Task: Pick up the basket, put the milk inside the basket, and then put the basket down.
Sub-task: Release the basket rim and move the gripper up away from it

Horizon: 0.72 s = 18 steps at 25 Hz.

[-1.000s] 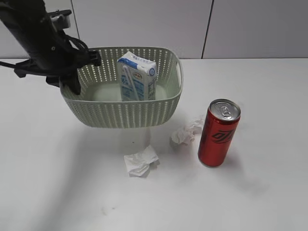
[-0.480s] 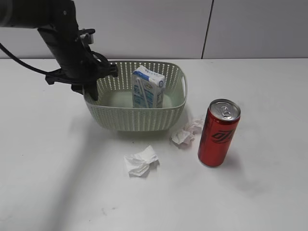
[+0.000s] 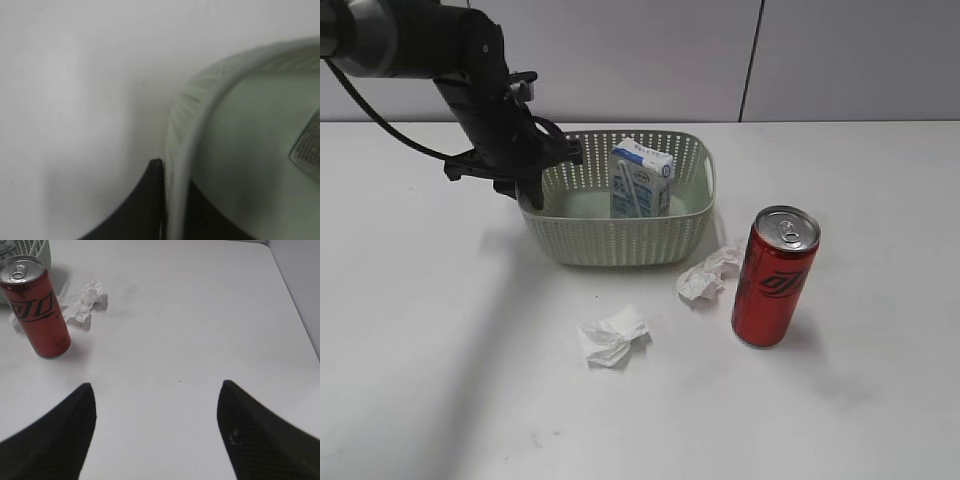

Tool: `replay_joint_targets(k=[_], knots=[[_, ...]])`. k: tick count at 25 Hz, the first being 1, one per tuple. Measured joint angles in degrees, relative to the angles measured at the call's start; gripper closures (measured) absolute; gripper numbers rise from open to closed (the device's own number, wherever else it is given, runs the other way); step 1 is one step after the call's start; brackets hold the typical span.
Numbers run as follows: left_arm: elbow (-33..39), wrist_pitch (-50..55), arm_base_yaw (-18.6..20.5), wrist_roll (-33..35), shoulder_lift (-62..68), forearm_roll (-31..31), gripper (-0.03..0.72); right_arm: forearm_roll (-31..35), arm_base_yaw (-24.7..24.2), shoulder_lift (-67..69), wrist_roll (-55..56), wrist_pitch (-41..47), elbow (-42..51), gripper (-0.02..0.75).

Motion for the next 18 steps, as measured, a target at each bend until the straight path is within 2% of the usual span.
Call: replay_joint_targets(k=[5, 7, 10, 12, 14, 16, 18], knots=[[-0.3, -0.8, 0.0, 0.0, 0.3, -0.1, 0.683, 0.0, 0.0, 0.0, 0.0, 0.0, 0.0, 0.147], [-0.6, -1.6, 0.0, 0.0, 0.4, -0.4, 0.638, 0.0, 0.0, 0.0, 0.0, 0.0, 0.0, 0.147], [-2.0, -1.9, 0.1, 1.2, 0.4, -1.7, 0.426, 0.0, 0.0, 0.0, 0.0, -0.1, 0.0, 0.147], [-3.2, -1.5, 0.1, 2.9, 0.2, -3.3, 0.224, 0.0, 0.0, 0.0, 0.0, -0.1, 0.0, 0.147], [-4.2, -0.3, 0.1, 4.1, -0.2, -4.8, 0.086, 0.0, 0.0, 0.0, 0.0, -0.1, 0.0, 0.147], [-5.2, 1.6, 0.3, 4.9, -1.3, -5.5, 0.038, 0.0, 0.0, 0.0, 0.0, -0.1, 0.0, 0.147], [-6.0, 3.3, 0.7, 6.3, -3.0, -5.8, 0.025, 0.0, 0.0, 0.0, 0.0, -0.1, 0.0, 0.147]])
